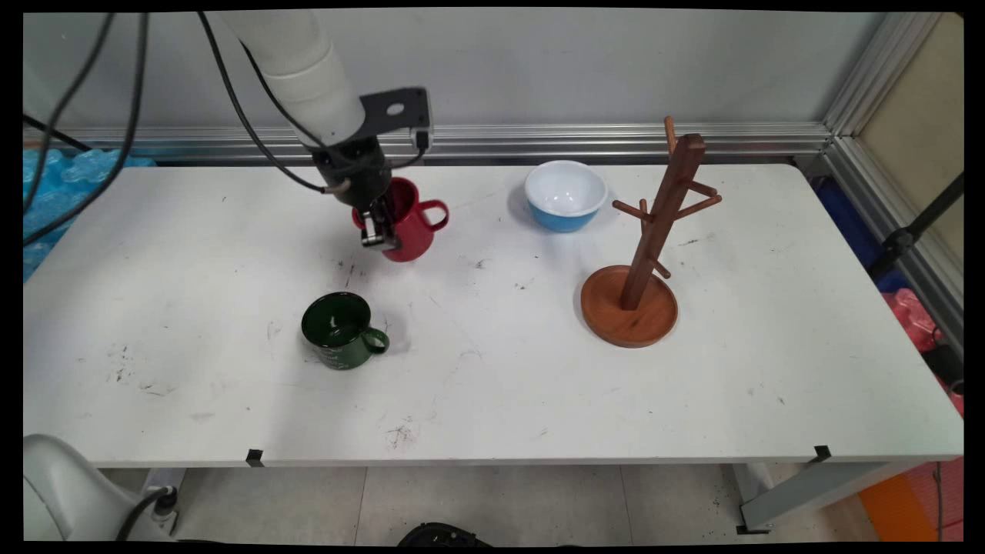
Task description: Place the picked object on the table
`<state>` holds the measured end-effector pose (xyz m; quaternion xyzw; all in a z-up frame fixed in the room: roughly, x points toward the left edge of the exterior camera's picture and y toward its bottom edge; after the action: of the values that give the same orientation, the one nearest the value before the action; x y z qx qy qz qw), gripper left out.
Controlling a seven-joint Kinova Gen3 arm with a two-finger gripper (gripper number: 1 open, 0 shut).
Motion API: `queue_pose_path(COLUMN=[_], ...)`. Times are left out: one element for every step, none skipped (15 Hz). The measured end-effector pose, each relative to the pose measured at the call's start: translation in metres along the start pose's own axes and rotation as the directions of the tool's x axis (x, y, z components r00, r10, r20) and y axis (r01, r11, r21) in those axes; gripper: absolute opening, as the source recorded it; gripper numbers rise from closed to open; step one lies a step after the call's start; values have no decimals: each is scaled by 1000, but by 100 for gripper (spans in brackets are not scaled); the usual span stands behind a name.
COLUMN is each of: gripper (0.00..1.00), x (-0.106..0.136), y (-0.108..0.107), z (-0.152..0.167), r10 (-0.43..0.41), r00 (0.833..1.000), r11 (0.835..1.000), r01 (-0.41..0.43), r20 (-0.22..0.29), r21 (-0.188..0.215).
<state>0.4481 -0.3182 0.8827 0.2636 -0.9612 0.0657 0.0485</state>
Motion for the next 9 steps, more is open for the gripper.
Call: queue_pose_path(gripper=[0, 0, 0, 0, 0, 0, 0, 0, 0], x=[-1, -2, -2, -3, -3, -4, -4, -5, -6], y=[-2, -4, -5, -6, -7, -8, -9, -10, -11], z=[7, 13, 19, 24, 28, 32, 37, 41, 45], r10=[13, 24, 35, 45, 53, 60, 73, 82, 94], r00=[1000, 999, 998, 996, 995, 993, 991, 989, 986], r11=[1000, 1000, 999, 999, 998, 998, 997, 996, 995], r01=[-13, -23, -34, -44, -52, -58, -69, -78, -89], r20=[23, 40, 59, 75, 88, 97, 114, 125, 137], r21=[-3, -7, -12, -18, -23, -27, -33, -37, -41])
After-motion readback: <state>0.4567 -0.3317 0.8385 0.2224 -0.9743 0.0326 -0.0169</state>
